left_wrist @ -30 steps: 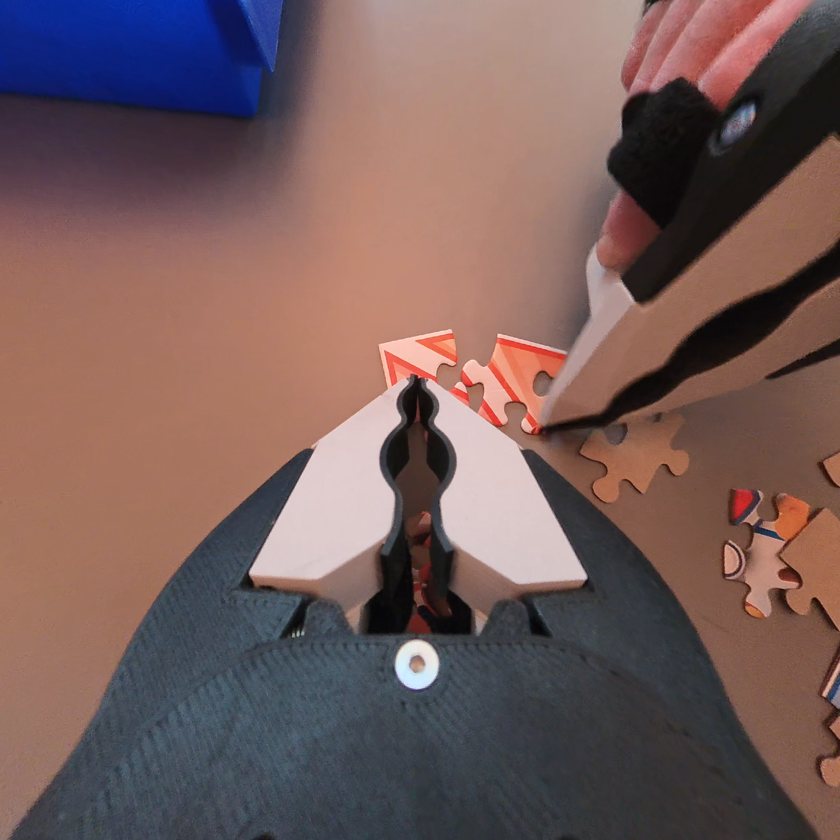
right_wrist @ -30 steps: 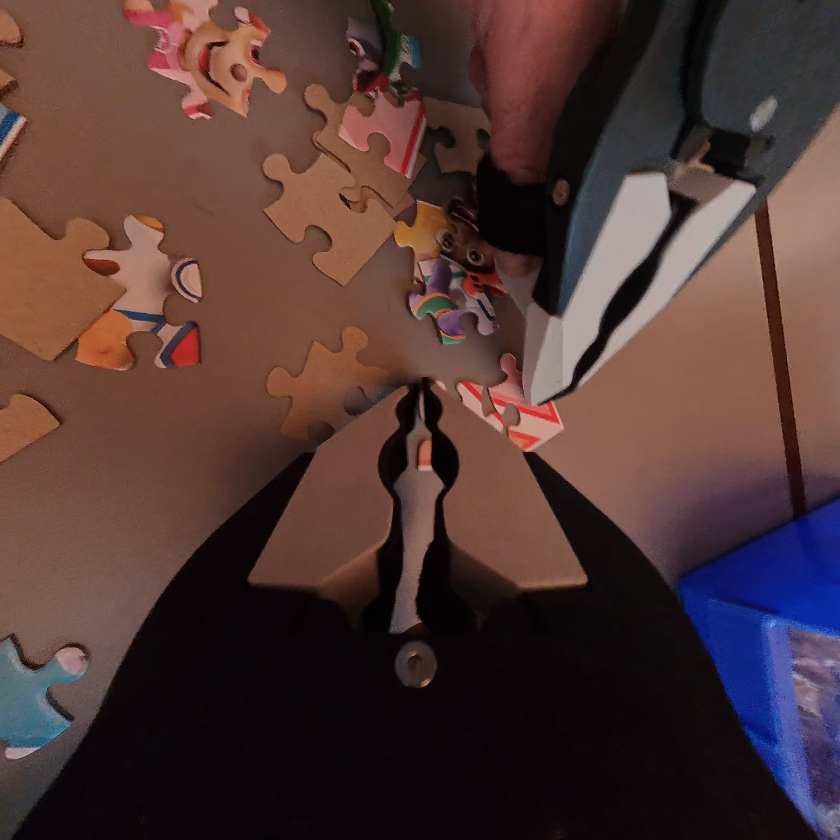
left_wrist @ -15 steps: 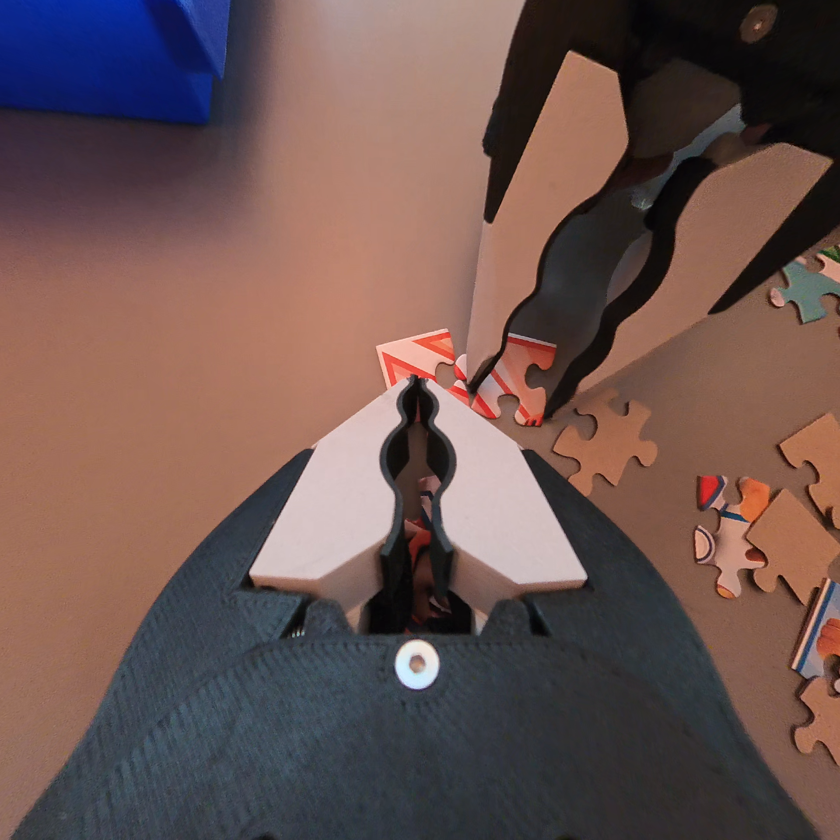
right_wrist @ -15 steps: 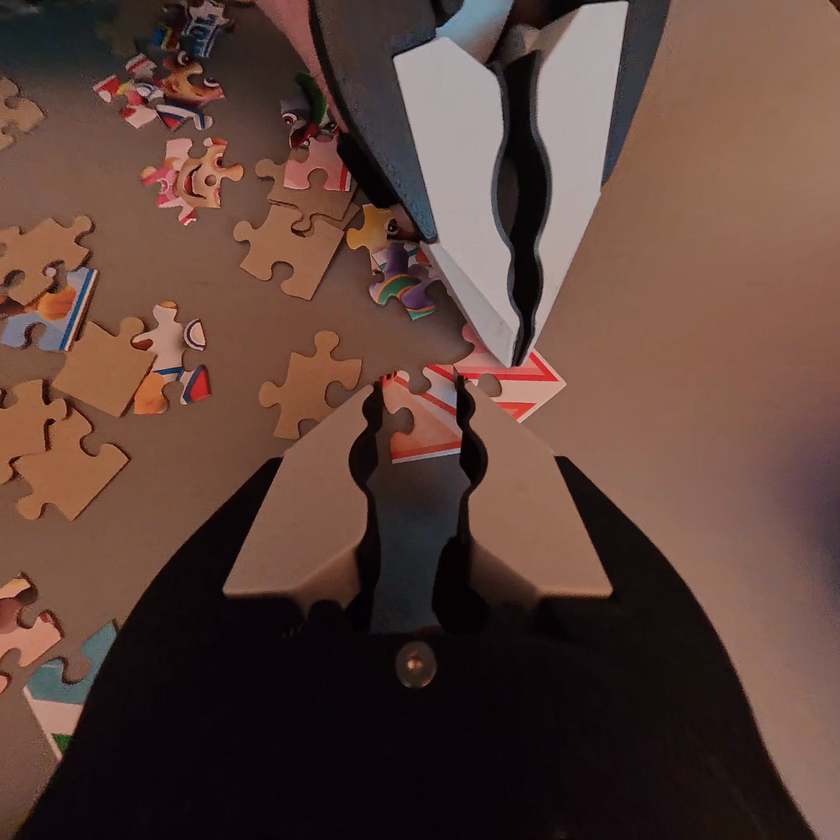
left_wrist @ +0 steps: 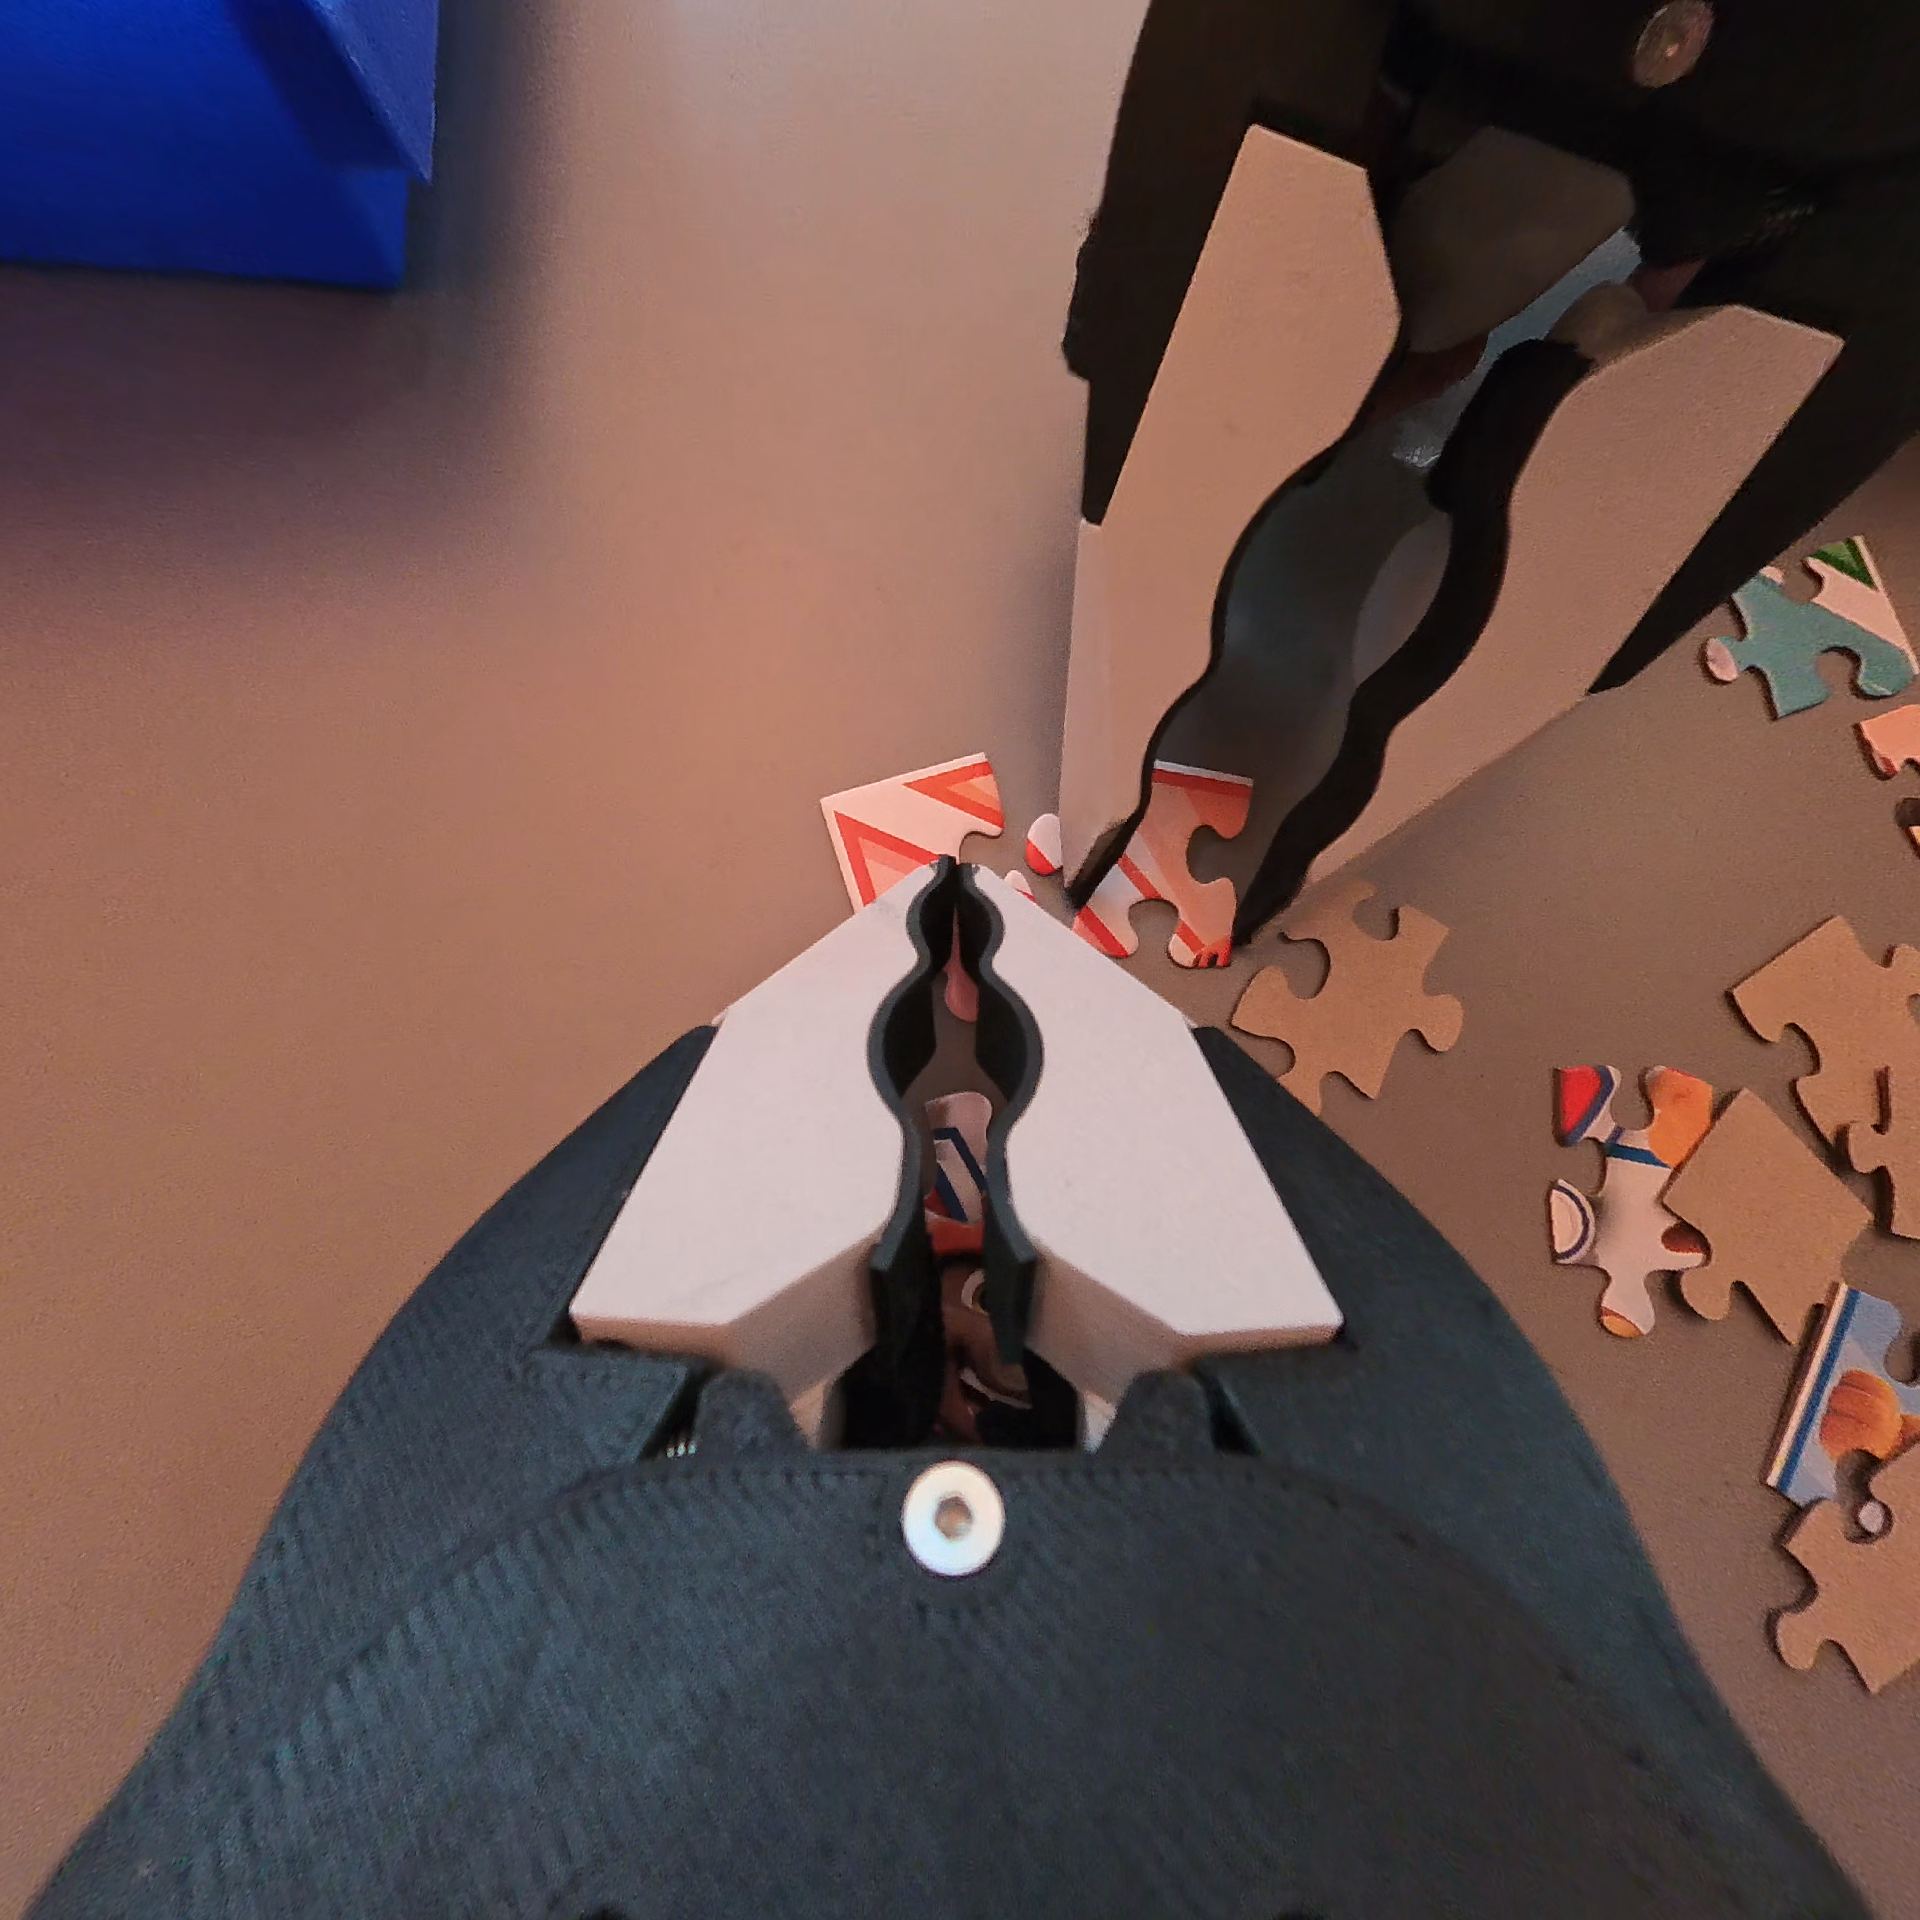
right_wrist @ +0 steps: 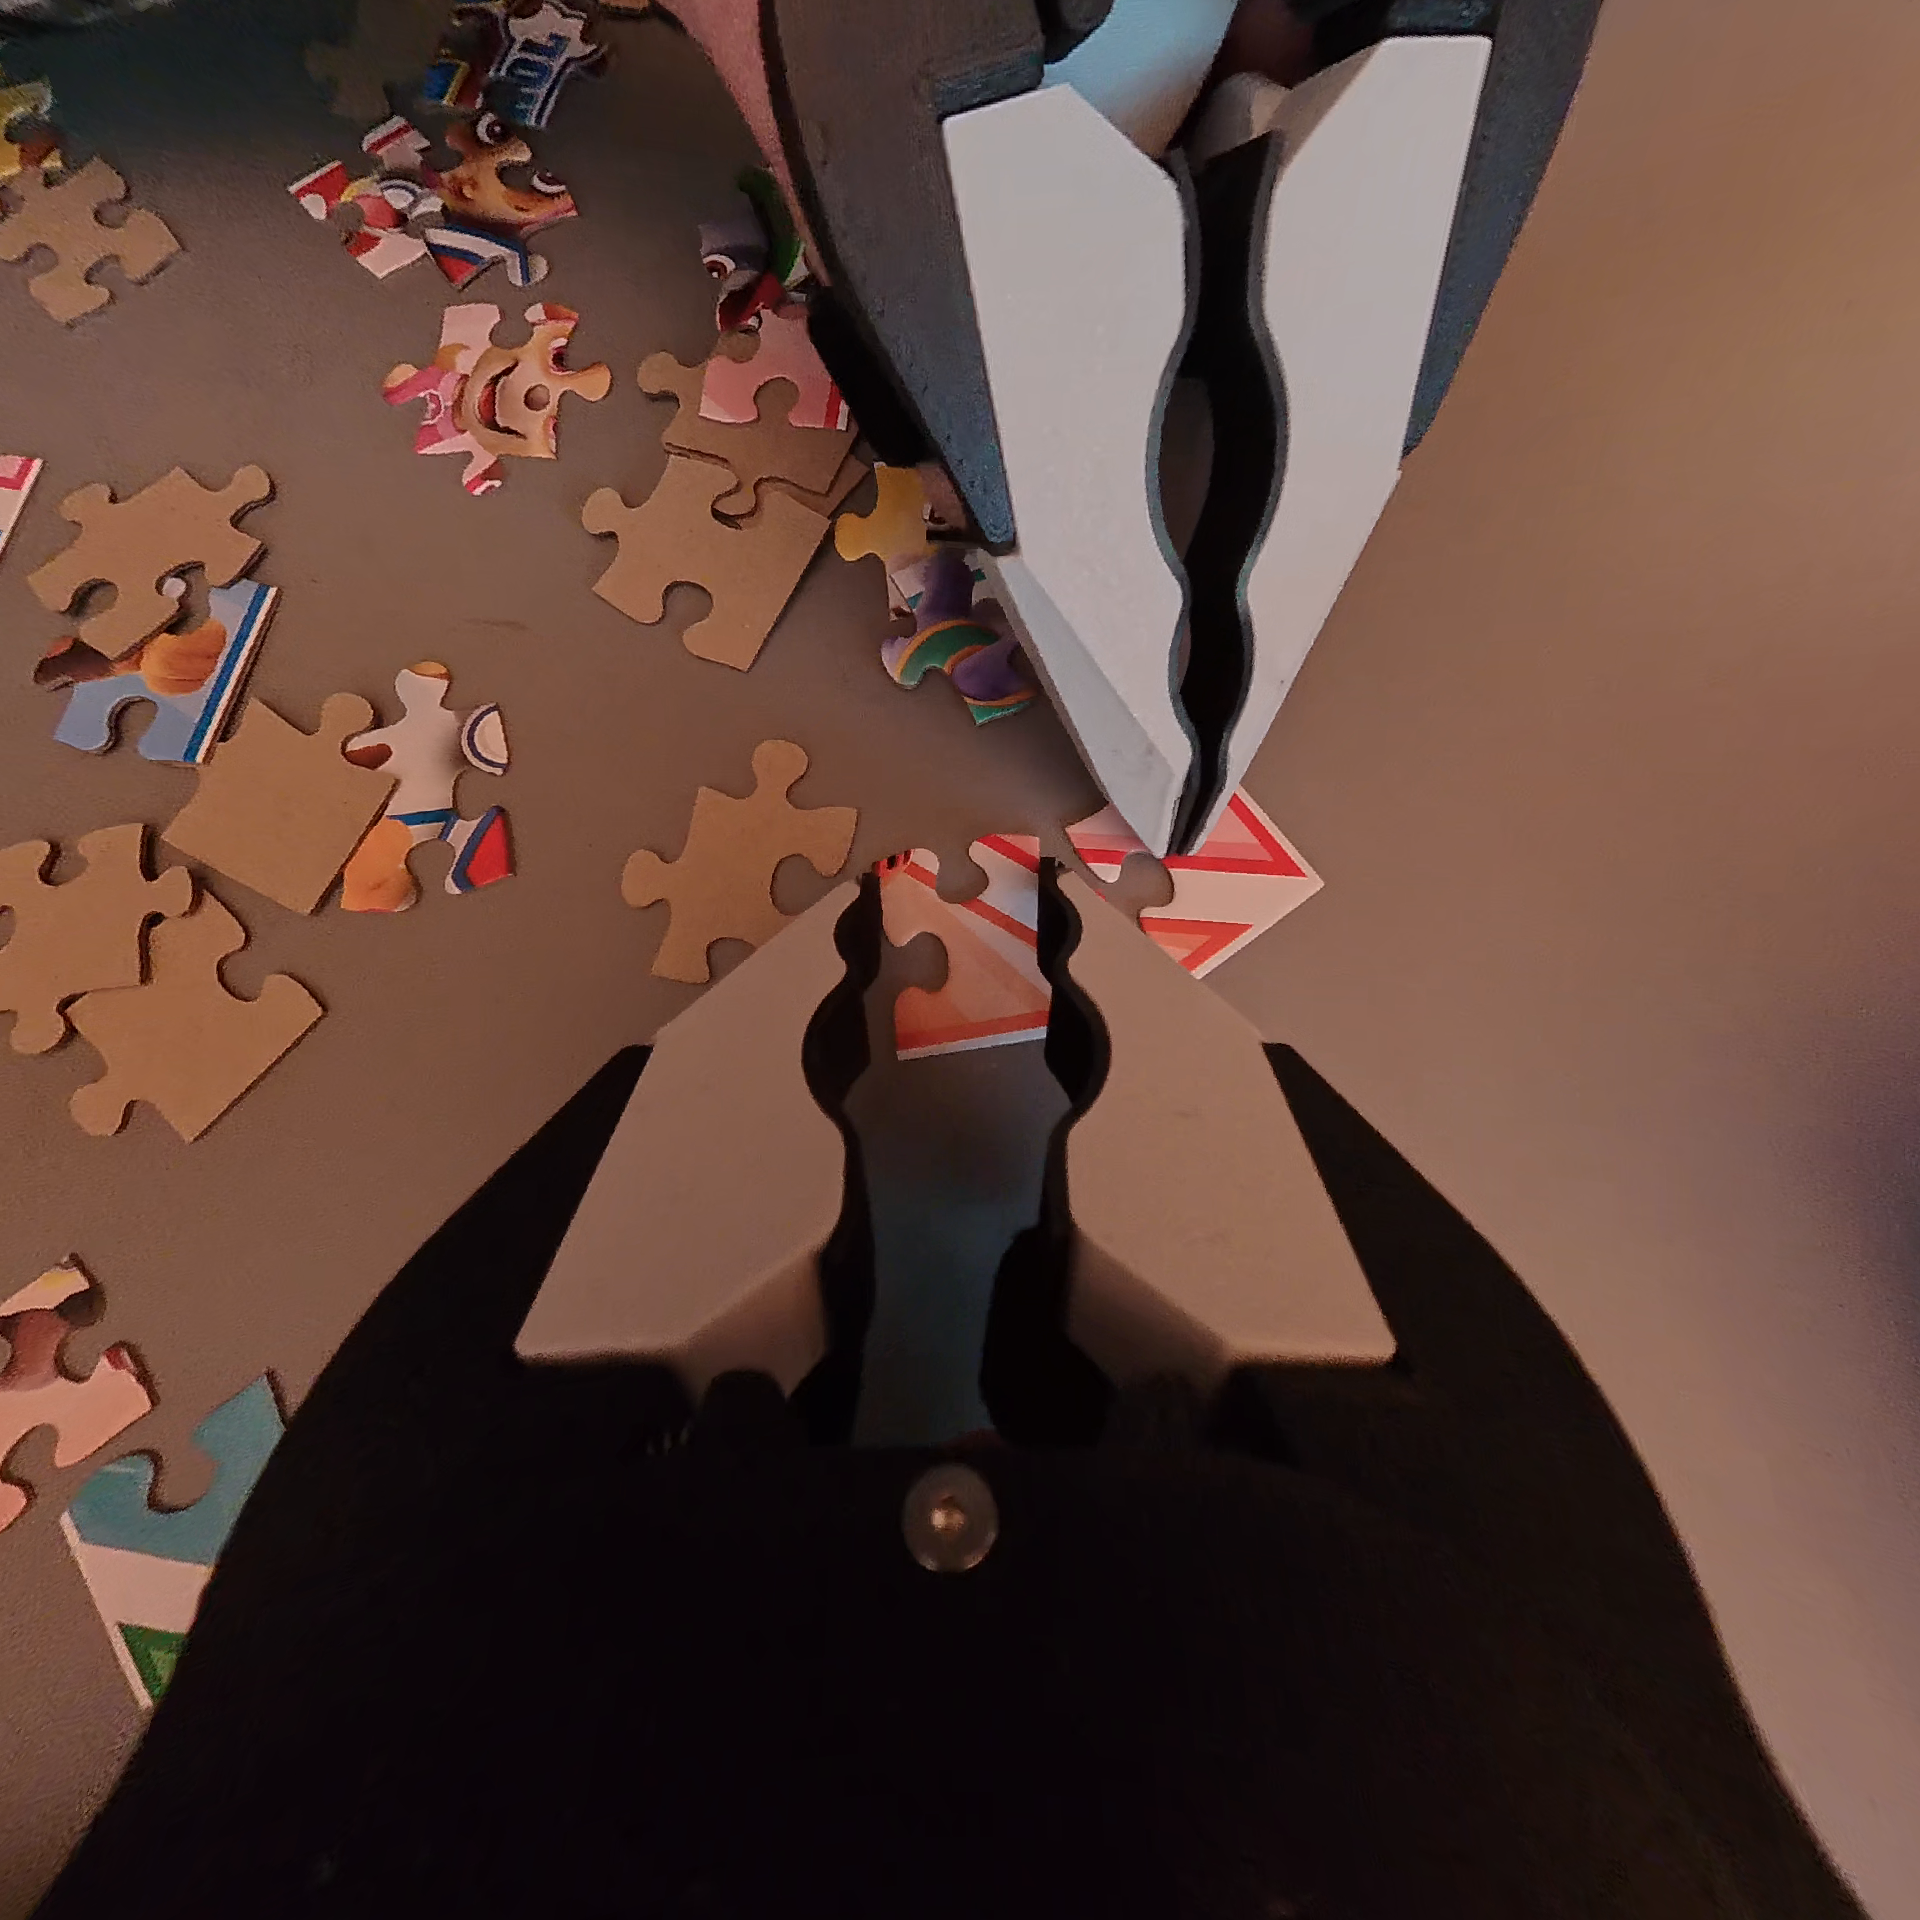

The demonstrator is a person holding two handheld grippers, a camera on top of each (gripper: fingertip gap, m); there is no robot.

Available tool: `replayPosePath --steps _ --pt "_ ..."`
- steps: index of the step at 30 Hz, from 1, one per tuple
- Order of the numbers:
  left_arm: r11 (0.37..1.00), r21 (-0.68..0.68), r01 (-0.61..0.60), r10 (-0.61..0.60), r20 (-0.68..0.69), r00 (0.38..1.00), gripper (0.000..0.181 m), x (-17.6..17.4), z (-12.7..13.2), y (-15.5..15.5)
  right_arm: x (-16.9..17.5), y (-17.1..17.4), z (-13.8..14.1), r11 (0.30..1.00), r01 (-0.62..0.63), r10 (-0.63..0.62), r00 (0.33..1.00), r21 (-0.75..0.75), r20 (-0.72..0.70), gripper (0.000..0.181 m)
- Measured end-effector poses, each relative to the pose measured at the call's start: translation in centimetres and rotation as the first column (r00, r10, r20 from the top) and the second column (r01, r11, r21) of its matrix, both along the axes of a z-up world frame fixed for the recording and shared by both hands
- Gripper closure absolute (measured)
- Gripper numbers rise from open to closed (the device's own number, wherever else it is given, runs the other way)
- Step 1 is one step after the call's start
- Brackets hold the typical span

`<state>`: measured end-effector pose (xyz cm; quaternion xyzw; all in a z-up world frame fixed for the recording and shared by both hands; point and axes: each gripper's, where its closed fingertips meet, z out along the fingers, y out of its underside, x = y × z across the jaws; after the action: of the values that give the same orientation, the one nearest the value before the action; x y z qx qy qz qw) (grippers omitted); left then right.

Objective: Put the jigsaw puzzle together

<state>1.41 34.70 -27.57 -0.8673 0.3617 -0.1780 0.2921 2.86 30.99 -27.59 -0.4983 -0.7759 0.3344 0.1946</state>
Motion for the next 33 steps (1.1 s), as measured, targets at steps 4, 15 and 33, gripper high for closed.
replayPosePath --steps 4,15,33 --pt "1.000 -0.006 0.006 -0.006 0.008 1.000 0.181 0.0 0.0 0.0 0.3 -0.5 0.2 0.997 -0.045 0.045 0.999 0.057 0.000 0.181" --pt "1.000 -0.022 0.022 -0.022 0.010 1.000 0.181 0.3 0.0 -0.7 1.3 1.8 0.0 0.995 0.083 -0.087 0.994 0.061 0.069 0.156" --pt "0.999 -0.039 0.036 -0.035 0.022 0.999 0.181 0.6 -0.1 -1.1 1.1 1.1 0.1 0.998 0.053 -0.054 0.998 0.019 0.045 0.164"
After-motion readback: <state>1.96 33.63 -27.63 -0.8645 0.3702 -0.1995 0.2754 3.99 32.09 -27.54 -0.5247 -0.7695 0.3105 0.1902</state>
